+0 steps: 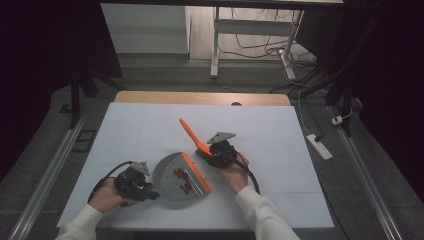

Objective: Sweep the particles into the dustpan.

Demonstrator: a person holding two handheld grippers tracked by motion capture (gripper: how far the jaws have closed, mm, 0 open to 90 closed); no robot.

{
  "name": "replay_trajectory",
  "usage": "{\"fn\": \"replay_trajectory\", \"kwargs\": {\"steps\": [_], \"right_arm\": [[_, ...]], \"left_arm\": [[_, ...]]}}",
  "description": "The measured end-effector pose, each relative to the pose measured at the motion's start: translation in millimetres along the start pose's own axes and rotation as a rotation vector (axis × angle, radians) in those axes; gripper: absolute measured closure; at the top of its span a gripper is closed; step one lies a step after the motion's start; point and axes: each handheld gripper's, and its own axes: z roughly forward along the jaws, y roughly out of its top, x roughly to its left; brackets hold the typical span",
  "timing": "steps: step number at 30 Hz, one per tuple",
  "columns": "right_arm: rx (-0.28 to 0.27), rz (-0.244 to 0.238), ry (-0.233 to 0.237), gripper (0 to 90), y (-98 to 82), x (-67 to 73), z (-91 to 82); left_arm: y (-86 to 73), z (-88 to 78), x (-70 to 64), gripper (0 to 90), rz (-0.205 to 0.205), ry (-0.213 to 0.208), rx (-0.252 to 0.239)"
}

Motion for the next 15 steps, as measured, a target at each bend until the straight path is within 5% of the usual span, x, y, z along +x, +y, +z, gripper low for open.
{"fn": "replay_trajectory", "kwargs": {"steps": [7,9,15], "right_arm": [[-0.007,-0.006,0.113,69.9,0.1,19.5,-0.4],[-0.057,0.057,0.257,70.0,3.9,18.9,-7.4],[-0.126,0.048,0.196,70.0,10.3,13.5,-30.4]], "left_arm": [[0.0,-0.1,0.0,61.6,0.001,-0.002,0.001],[0.0,0.0,0.2,61.6,0.001,0.000,0.001],[0.0,-0.1,0.0,61.7,0.002,0.001,0.001]]}}
